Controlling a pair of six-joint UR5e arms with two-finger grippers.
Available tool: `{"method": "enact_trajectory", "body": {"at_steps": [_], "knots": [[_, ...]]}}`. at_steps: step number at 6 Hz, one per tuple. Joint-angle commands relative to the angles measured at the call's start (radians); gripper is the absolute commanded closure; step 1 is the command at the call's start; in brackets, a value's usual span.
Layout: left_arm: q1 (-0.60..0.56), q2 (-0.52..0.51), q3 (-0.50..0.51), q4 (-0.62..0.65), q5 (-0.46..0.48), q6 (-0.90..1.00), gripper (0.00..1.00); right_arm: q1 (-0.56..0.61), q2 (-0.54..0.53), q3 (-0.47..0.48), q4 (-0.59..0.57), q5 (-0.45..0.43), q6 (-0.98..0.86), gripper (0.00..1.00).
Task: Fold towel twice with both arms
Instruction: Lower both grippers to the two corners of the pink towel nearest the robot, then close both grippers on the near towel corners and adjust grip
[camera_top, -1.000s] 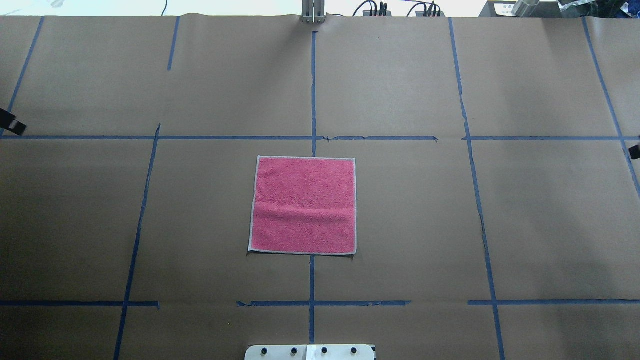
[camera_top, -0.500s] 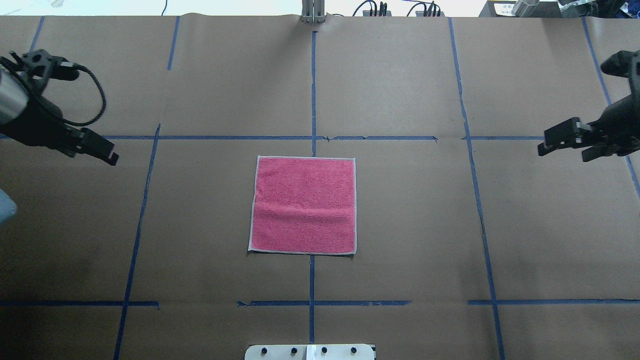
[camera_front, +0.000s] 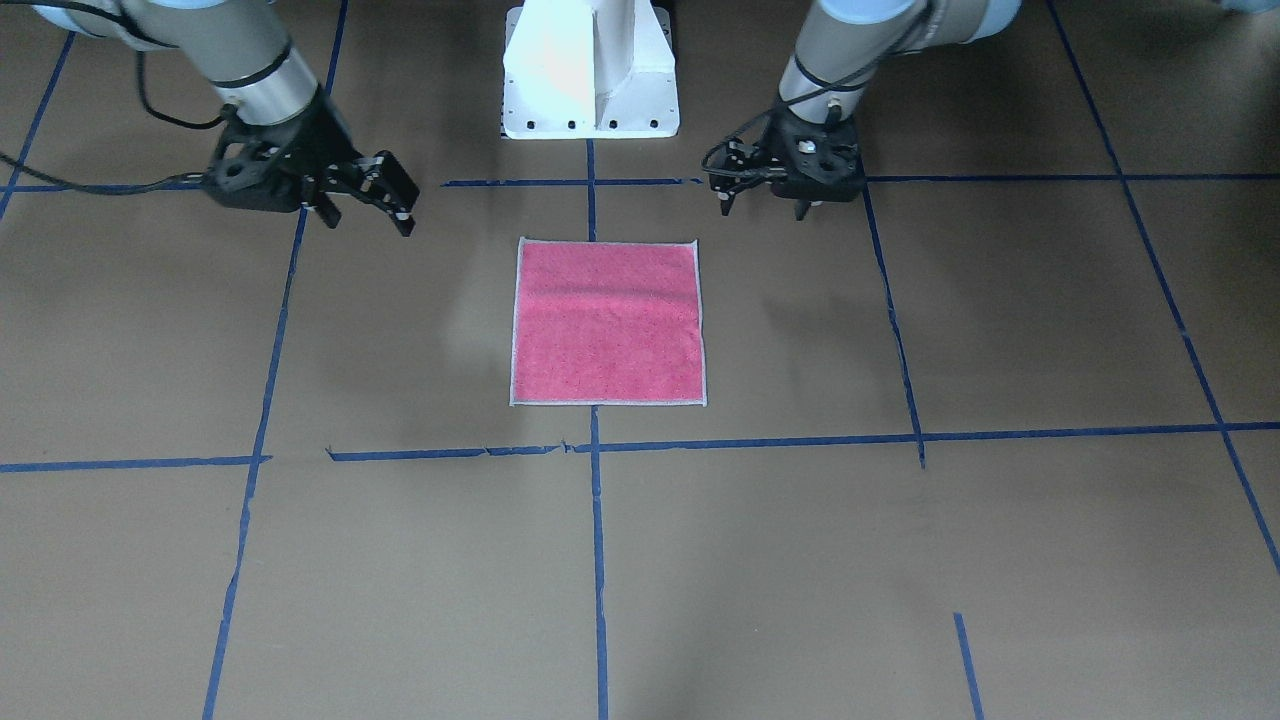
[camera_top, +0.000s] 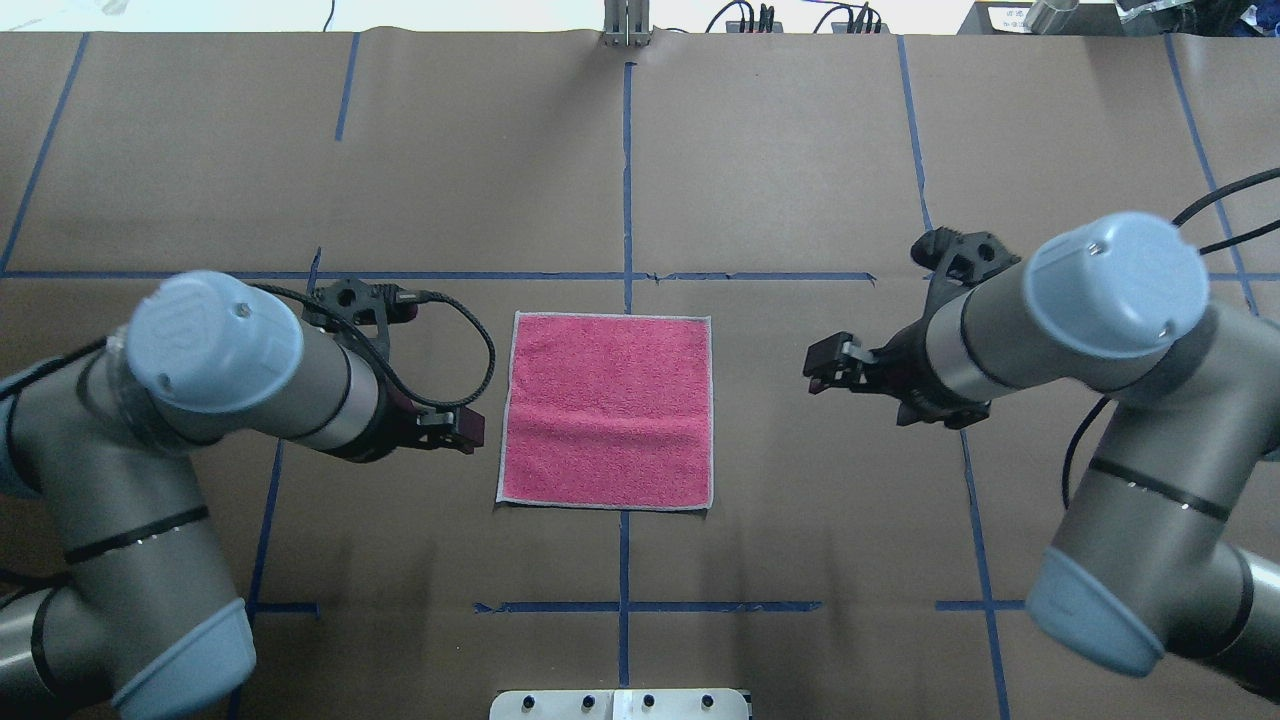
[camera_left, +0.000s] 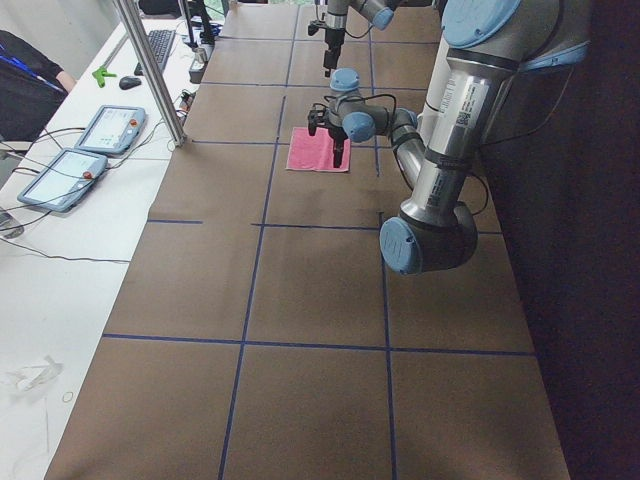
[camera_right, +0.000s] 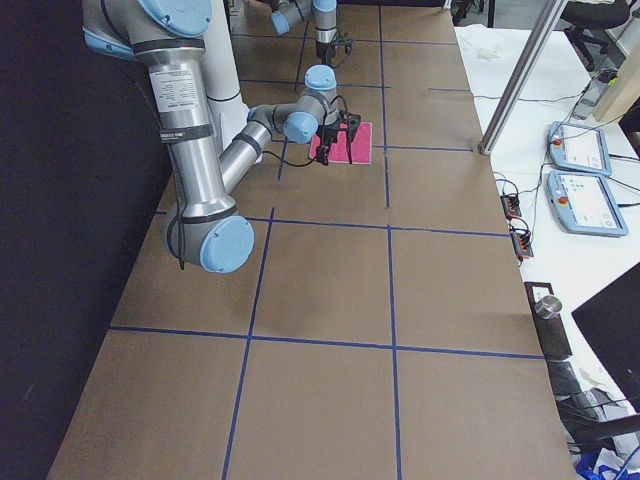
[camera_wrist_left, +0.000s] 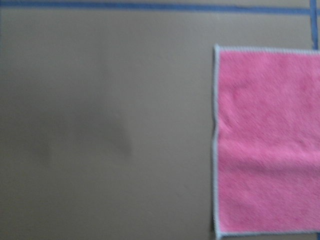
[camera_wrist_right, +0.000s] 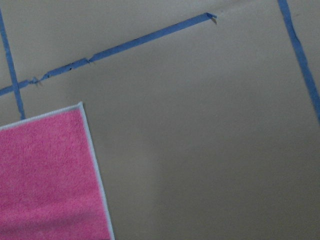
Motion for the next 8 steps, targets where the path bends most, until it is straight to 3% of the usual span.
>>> {"method": "enact_trajectory", "body": {"at_steps": [1,2,4,5,8], "knots": [[0.116,-0.031,0.021,-0.002,0.106,-0.197,0.0,-0.159,0.122,-0.055,-0.073,-0.141,0.208,0.15],[0.129,-0.046,0.059,-0.021,0.14,-0.283,0.07,-0.189,0.187,-0.101,-0.118,-0.175,0.298,0.16],[0.132,-0.063,0.197,-0.2,0.168,-0.395,0.26,-0.207,0.186,-0.105,-0.12,-0.202,0.319,0.14],[0.132,-0.063,0.207,-0.209,0.174,-0.408,0.33,-0.209,0.186,-0.103,-0.12,-0.202,0.319,0.14],[0.132,-0.065,0.232,-0.209,0.173,-0.408,0.39,-0.21,0.185,-0.103,-0.12,-0.203,0.319,0.14]]}}
